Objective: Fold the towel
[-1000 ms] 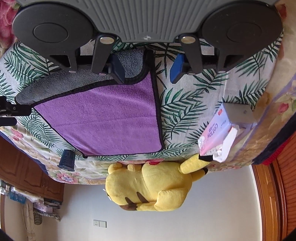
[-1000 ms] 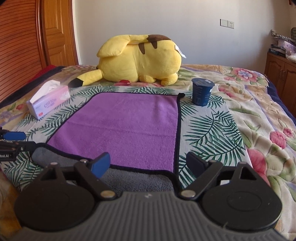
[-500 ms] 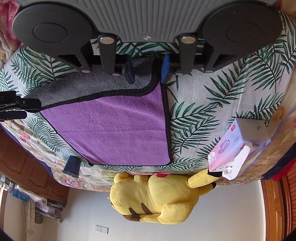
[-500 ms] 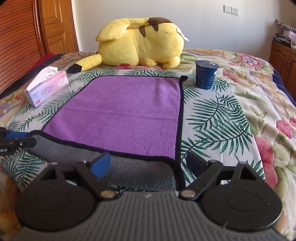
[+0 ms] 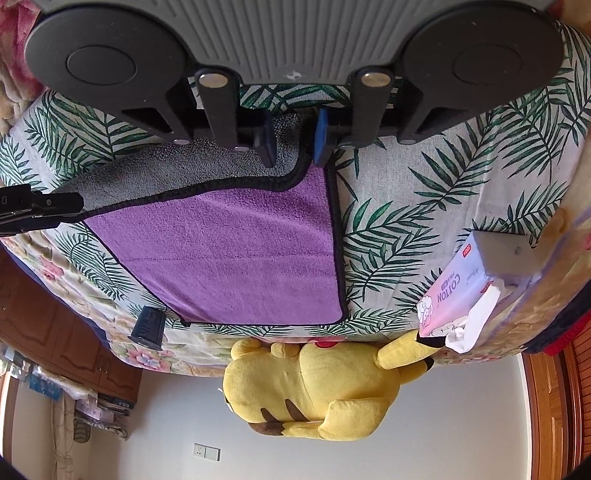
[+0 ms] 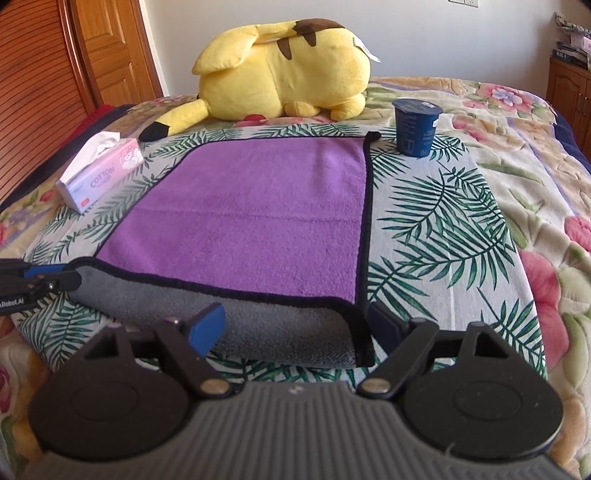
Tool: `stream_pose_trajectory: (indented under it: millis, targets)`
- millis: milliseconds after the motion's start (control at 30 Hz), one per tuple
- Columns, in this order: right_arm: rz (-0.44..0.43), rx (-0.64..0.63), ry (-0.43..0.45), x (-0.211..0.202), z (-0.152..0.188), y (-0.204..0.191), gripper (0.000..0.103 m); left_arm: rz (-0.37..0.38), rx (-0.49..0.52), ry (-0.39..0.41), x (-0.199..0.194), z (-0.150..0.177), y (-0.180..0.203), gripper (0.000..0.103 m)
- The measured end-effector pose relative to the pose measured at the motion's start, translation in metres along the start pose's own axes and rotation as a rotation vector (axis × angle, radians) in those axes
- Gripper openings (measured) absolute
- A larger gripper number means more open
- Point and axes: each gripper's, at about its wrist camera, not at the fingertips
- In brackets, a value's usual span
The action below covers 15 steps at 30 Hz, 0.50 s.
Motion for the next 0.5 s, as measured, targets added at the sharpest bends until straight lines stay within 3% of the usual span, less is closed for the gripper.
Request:
stream_pose_trajectory:
  millis: [67,200,400,500]
  targets:
    - [-0.006,0.006,-0.005,-0.001,-0.001,0.002,0.077,0.004,0.0,0.0,0.0,0.0,0.0,0.0]
    - [-0.009,0.002,-0.017,-0.003,-0.002,0.006,0.058,0.007,0.003,0.006,-0.001,0.0,0.001,0.0]
    - [0.004,0.006,-0.051,-0.002,-0.001,0.015,0.053,-0.001,0.003,0.002,0.0,0.001,0.001,0.0]
    - [-0.001,0.012,-0.056,-0.003,-0.001,0.018,0.044,-0.001,0.004,0.001,0.001,0.002,0.0,0.0]
Point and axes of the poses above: each gripper's, at about its wrist camera, not at the fingertips, and x roughly the way its jaws point, y to its right, z to its underside, and after that the axes turned 5 degrees about -z, right-handed
